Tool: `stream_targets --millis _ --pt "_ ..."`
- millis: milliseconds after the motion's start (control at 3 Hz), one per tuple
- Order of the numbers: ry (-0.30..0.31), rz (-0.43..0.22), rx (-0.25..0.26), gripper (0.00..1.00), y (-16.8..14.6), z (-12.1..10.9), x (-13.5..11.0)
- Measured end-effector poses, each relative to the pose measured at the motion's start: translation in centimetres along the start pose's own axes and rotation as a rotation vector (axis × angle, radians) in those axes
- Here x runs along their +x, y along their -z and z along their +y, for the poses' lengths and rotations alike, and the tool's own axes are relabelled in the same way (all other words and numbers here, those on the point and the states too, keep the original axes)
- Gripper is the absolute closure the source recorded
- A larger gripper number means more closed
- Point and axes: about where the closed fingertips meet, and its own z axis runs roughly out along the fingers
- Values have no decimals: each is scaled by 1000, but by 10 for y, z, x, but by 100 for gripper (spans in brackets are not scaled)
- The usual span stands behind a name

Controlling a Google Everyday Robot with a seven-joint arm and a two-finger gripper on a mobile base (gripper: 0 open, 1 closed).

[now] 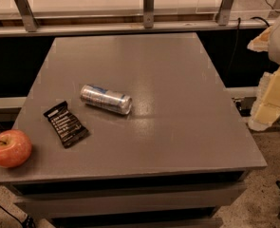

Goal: Place redbull can upright

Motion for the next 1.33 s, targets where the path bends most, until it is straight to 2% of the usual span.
stream_targets --millis 333,667,1000,1333 --pt "0 0 0 0 0 0 0" --pt "21 -25 -2 0 -6 -7 -14" --pt "99 -86 -37 0 -37 -25 -60" --pt "155 -157 -95 0 -76 -41 -119"
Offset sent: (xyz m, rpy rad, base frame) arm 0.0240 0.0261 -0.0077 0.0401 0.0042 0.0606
